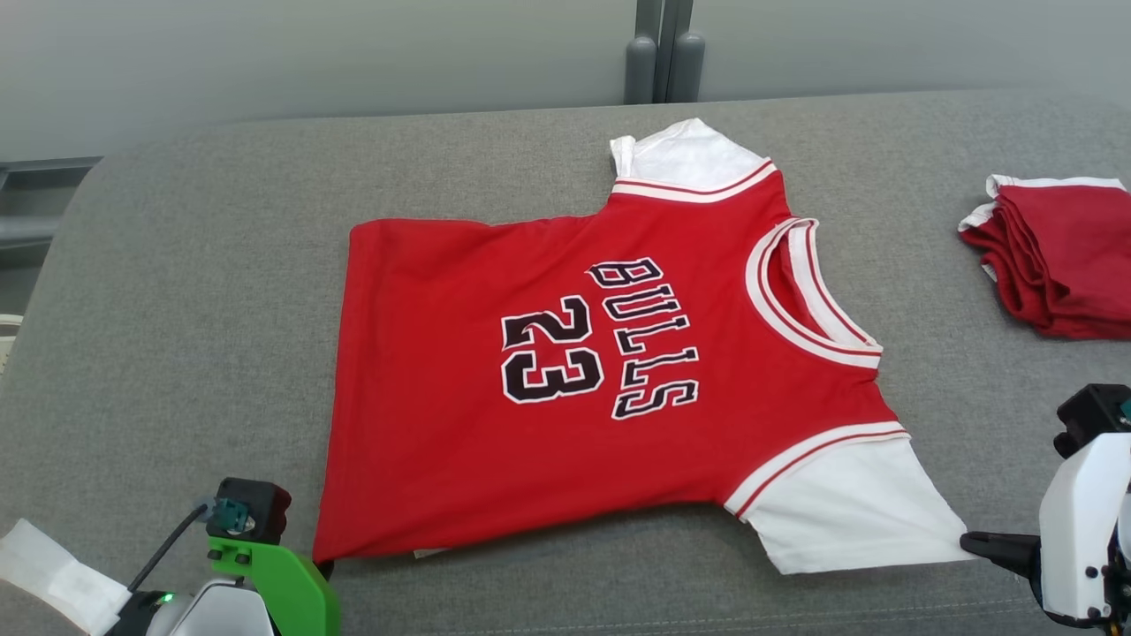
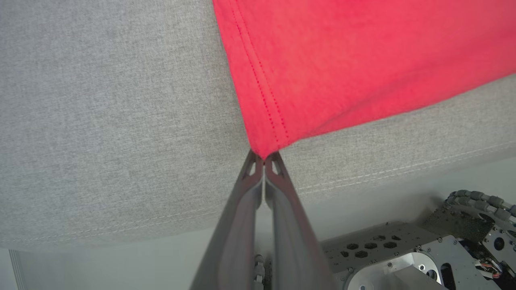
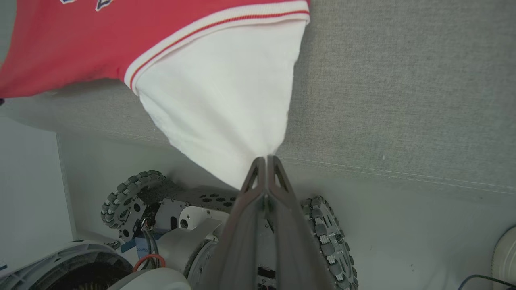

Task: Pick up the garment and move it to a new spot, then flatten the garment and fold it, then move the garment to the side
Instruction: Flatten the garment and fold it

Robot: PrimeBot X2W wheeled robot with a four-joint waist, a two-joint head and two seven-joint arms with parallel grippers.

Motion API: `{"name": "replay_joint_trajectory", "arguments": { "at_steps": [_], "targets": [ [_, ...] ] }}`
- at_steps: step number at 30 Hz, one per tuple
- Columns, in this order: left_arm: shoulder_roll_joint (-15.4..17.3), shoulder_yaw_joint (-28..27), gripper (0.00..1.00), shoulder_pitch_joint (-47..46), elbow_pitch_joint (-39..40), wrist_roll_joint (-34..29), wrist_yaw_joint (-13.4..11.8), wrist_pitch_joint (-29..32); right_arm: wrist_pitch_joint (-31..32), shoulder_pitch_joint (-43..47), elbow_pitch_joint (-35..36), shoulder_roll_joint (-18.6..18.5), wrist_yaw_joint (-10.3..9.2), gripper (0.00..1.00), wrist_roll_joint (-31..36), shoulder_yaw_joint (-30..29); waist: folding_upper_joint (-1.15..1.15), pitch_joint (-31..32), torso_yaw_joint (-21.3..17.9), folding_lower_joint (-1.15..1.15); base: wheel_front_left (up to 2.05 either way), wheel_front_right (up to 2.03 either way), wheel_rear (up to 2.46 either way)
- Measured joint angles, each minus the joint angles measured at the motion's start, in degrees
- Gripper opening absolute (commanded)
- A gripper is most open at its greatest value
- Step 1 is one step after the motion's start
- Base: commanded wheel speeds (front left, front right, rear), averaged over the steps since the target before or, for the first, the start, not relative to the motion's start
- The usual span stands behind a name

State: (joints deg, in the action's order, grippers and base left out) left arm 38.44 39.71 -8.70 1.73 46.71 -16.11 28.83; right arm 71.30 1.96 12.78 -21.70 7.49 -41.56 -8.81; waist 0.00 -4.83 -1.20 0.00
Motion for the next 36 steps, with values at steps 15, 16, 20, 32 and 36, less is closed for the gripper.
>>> {"name": "replay_joint_trajectory", "arguments": {
  "at_steps": [15, 16, 20, 32, 36],
  "targets": [
    [-0.1, -0.4, 0.00, -10.7, 5.1, -0.4, -3.0, 10.3, -10.7, -8.0, 4.3, 6.8, 0.00, 0.00, -0.8, -3.6, 0.00, -3.4, 1.4, 0.00, 0.00, 0.00, 0.00],
    [-0.1, -0.4, 0.00, -10.7, 5.1, -0.4, -3.0, 10.3, -10.7, -8.0, 4.3, 6.8, 0.00, 0.00, -0.8, -3.6, 0.00, -3.4, 1.4, 0.00, 0.00, 0.00, 0.00],
    [-2.4, 1.8, 0.00, -17.0, 1.2, -0.7, -1.9, 15.8, -13.6, -12.3, 0.4, 7.0, -0.01, 0.00, 0.0, -2.2, 0.00, -4.8, 2.1, 0.00, 0.00, 0.00, 0.00],
    [-8.2, 3.2, 0.00, -29.5, -11.3, -1.3, 0.5, 21.5, -28.7, -23.9, -12.1, 4.8, -0.01, 0.00, 4.6, 2.8, 0.00, -7.2, 4.0, 0.00, 0.00, 0.00, 0.00],
    [-9.3, 3.2, 0.00, -31.1, -14.0, -0.3, 1.0, 23.1, -33.7, -26.0, -15.5, 4.4, 0.00, 0.00, 5.5, 4.3, 0.00, -6.9, 4.1, 0.00, 0.00, 0.00, 0.00]
  ]
}}
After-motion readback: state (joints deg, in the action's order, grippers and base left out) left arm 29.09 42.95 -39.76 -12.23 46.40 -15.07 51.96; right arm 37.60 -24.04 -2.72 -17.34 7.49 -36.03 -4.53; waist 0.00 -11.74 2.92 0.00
